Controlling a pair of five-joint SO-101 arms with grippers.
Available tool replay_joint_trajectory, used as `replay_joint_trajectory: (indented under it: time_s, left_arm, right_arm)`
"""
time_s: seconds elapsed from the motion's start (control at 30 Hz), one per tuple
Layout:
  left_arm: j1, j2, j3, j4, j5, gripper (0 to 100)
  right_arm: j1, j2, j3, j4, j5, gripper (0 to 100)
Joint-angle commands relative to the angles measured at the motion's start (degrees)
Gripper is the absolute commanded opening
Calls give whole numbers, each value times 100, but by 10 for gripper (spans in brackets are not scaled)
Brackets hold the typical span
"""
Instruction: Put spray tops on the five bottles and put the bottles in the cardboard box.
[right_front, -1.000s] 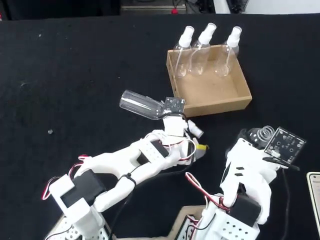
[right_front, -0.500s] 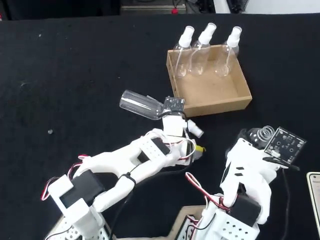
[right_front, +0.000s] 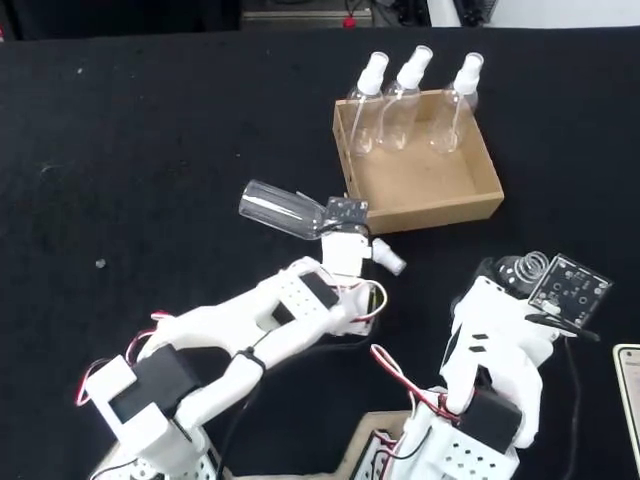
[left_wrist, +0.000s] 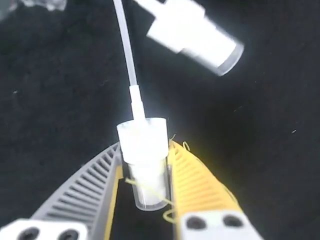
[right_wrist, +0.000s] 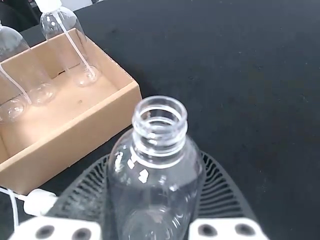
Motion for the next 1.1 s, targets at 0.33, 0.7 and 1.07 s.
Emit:
replay_joint_trajectory:
  time_s: [0.33,0.7,1.07]
  left_arm:
    - [-1305,-466,180,1855,-1688,72]
    - [-1385,-2444,251,4765,-3956,72]
    - [-1851,-3007,189,4774,-5758,72]
  right_arm:
    - [88,-541,-31,-211,-62,77]
    - [88,-541,-31,-211,-62,77]
    - [79,-541,-31,-211,-62,77]
